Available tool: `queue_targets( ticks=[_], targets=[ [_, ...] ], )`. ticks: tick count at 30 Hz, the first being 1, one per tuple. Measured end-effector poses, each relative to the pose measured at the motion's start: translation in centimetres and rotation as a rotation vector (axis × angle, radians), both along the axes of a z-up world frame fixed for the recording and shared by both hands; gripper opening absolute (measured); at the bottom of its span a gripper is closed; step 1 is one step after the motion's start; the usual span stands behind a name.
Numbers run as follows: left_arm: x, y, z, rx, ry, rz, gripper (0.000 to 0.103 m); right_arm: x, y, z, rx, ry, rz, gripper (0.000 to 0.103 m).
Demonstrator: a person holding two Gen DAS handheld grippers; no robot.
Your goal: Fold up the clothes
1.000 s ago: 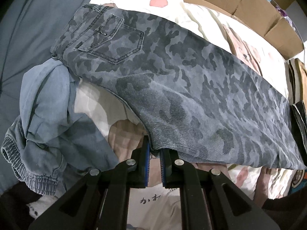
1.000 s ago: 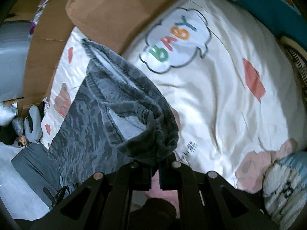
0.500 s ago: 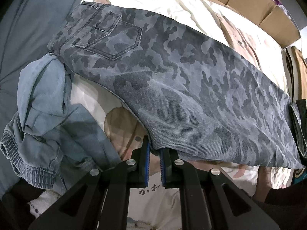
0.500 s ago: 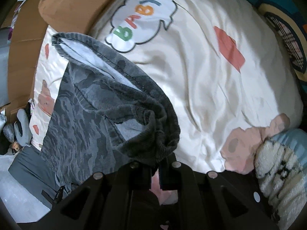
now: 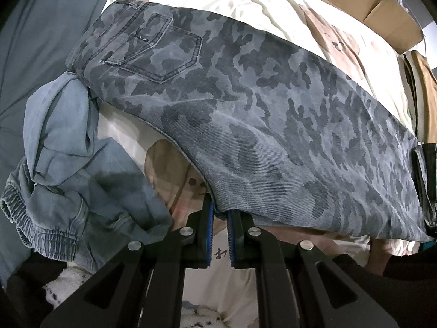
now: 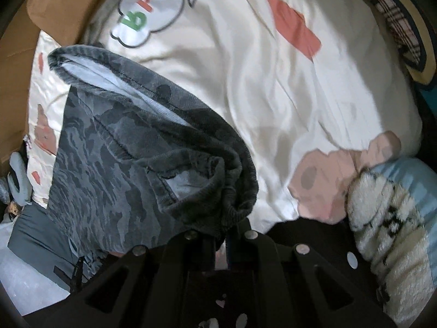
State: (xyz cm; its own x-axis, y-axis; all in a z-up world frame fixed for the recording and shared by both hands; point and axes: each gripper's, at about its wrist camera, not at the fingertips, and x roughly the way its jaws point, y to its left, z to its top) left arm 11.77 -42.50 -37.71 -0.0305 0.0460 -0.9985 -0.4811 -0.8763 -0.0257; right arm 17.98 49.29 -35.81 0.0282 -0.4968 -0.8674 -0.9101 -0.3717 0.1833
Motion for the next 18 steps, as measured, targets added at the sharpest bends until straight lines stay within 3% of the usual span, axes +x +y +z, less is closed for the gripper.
queue_targets(
  ticks=[7, 9, 11, 18],
  targets=[
    [-0.5, 0.3, -1.3, -0.002, -0.035, 0.007, 0.009, -1.8, 0.0, -1.2, -0.024, -0.036, 0.008, 0.006],
    [-0.5, 0.3, -1.7, -0.009, -0.049, 0.004, 0.01, -2.6, 0.1, -1.1, -0.011, -0.054, 0.031, 0.019],
    [-0.4, 0.4, -2.1, -0.035, -0.061, -0.009, 0.012, -3.3, 0.3, -0.6, 0.019, -0.071, 0.069, 0.038],
    [0.7, 0.3, -1.8, -0.087, -0.058, -0.032, 0.012, -5.3, 0.8, 1.2, -0.007, -0.062, 0.112, 0.039]
  ],
)
